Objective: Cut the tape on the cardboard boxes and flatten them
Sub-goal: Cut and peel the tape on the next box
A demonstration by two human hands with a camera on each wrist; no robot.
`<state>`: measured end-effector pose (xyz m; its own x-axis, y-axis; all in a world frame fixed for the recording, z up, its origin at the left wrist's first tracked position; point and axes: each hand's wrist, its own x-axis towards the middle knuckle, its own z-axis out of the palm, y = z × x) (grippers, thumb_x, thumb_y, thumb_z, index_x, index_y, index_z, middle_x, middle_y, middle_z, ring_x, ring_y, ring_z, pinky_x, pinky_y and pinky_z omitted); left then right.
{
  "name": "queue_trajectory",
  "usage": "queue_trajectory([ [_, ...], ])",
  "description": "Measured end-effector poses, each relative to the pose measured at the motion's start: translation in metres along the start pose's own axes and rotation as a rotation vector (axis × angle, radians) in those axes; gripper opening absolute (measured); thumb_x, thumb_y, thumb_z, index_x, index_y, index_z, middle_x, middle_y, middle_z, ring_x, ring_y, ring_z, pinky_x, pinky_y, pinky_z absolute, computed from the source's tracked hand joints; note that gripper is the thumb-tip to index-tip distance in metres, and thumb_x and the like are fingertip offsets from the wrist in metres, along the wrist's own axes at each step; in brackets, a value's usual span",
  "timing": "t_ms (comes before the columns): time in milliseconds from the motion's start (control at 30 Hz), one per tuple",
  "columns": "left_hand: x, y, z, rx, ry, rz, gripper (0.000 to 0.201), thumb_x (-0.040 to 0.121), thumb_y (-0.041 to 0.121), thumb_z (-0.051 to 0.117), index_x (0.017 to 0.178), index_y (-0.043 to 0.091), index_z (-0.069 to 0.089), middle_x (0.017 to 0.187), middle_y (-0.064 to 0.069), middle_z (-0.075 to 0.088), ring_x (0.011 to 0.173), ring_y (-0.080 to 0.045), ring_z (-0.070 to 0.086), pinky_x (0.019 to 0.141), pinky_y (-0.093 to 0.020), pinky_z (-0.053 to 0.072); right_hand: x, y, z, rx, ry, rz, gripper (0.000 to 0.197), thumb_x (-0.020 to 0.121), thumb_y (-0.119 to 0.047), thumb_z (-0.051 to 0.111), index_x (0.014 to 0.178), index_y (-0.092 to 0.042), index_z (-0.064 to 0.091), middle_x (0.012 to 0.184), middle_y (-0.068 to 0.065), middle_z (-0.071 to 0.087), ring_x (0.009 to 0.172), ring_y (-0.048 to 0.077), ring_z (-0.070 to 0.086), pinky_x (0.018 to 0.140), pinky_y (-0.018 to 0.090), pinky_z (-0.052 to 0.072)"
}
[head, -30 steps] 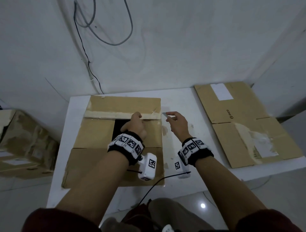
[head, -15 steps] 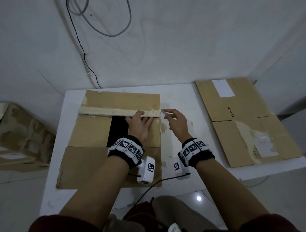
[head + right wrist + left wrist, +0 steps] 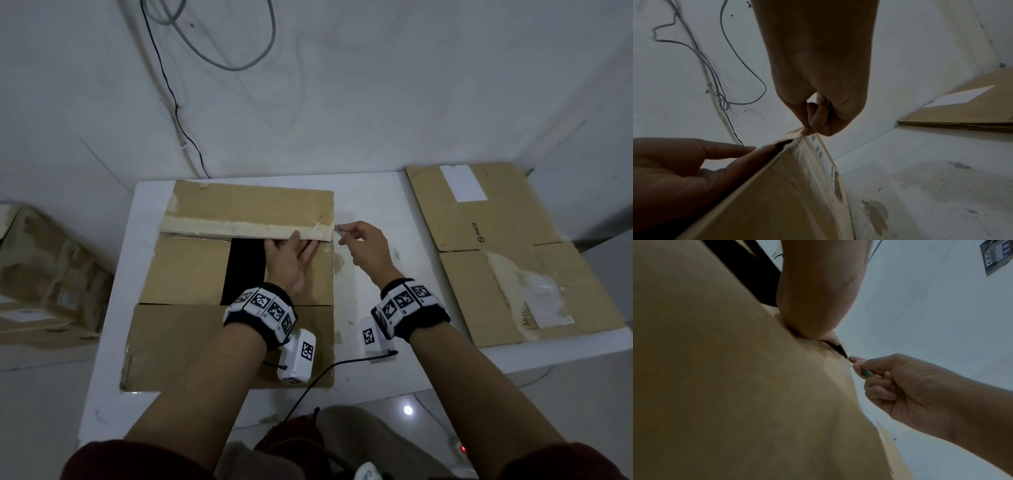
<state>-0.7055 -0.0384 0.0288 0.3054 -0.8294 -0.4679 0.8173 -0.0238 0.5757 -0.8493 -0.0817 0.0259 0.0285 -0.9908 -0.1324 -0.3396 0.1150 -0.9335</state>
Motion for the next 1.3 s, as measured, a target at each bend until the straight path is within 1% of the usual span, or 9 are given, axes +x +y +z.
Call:
queue_trajectory([
  [200,0.002,-0.003,-0.002,0.035,0.023,0.041,0.039,0.096,-0.006,0.047,0.126,0.018,0.041,0.123,-0.012,0.054,0.108,-0.027,0.06,0.074,-0.032,0.06,-0.005,0.003,0.002,-0.091,0.016,-0.042,0.01,0.095,-0.015,0.062,0.099,-0.015,0.07,0.076,-0.006,0.067,0.066,-0.009,0.058,0.05,0.008,0.039],
  [300,0.002,-0.005,-0.004,0.058,0.006,0.029,0.04,0.095,-0.006,0.048,0.124,0.02,0.041,0.123,-0.011,0.054,0.11,-0.028,0.06,0.078,-0.035,0.06,-0.007,0.007,-0.001,-0.059,0.011,0.003,0.008,0.094,-0.016,0.063,0.098,-0.018,0.07,0.075,-0.007,0.068,0.063,-0.003,0.058,0.055,0.013,0.038],
  [433,0.006,-0.003,-0.002,0.045,0.012,0.044,0.043,0.095,-0.007,0.049,0.129,0.016,0.039,0.125,-0.013,0.055,0.106,-0.027,0.062,0.08,-0.038,0.059,-0.015,0.006,-0.004,-0.062,0.026,0.013,0.013,0.095,-0.021,0.062,0.105,-0.017,0.069,0.079,-0.006,0.07,0.074,0.002,0.058,0.061,0.02,0.04],
  [600,0.012,-0.001,0.003,0.015,0.032,0.045,0.034,0.096,-0.004,0.049,0.121,0.016,0.038,0.13,-0.017,0.051,0.117,-0.033,0.057,0.079,-0.04,0.059,-0.037,0.019,-0.009,-0.125,0.124,-0.08,0.026,0.103,-0.03,0.047,0.107,-0.017,0.069,0.089,-0.007,0.072,0.082,0.006,0.062,0.068,0.005,0.042],
  [767,0.012,-0.005,-0.001,0.042,0.019,0.074,0.026,0.096,-0.002,0.05,0.116,0.013,0.041,0.13,-0.023,0.049,0.113,-0.034,0.058,0.081,-0.042,0.058,-0.04,0.016,-0.006,-0.288,-0.036,-0.277,0.021,0.1,-0.03,0.054,0.114,-0.023,0.069,0.087,-0.004,0.07,0.082,0.001,0.061,0.071,0.01,0.043],
  [900,0.011,-0.003,0.001,0.044,0.011,0.084,0.02,0.097,-0.002,0.05,0.102,0.017,0.046,0.119,-0.016,0.053,0.108,-0.031,0.058,0.08,-0.041,0.059,-0.035,0.013,-0.003,-0.338,-0.047,-0.284,0.012,0.095,-0.027,0.064,0.097,-0.02,0.054,0.082,-0.01,0.06,0.078,0.003,0.056,0.065,0.013,0.041],
  [1033,0.01,-0.002,0.001,0.053,0.017,0.082,0.023,0.096,-0.001,0.05,0.112,0.015,0.044,0.122,-0.016,0.054,0.112,-0.032,0.059,0.08,-0.04,0.059,-0.024,0.006,-0.001,-0.399,-0.041,-0.327,0.014,0.096,-0.027,0.062,0.095,-0.016,0.054,0.083,0.001,0.064,0.079,0.013,0.06,0.072,0.026,0.048],
  [1200,0.011,-0.001,0.001,0.109,0.013,0.091,0.021,0.097,-0.001,0.048,0.1,0.02,0.044,0.114,-0.012,0.056,0.093,-0.02,0.065,0.083,-0.041,0.058,-0.021,0.008,-0.002,-0.392,-0.041,-0.343,0.018,0.097,-0.026,0.06,0.089,-0.013,0.051,0.081,0.0,0.062,0.079,0.016,0.061,0.074,0.035,0.052],
  [1300,0.013,0.002,0.003,0.13,0.01,0.072,0.025,0.097,-0.003,0.047,0.111,0.018,0.043,0.114,-0.008,0.055,0.091,-0.017,0.066,0.089,-0.043,0.056,-0.02,0.009,-0.002,-0.369,-0.045,-0.337,0.019,0.098,-0.021,0.059,0.087,-0.009,0.05,0.078,0.002,0.06,0.076,0.021,0.059,0.071,0.038,0.051],
])
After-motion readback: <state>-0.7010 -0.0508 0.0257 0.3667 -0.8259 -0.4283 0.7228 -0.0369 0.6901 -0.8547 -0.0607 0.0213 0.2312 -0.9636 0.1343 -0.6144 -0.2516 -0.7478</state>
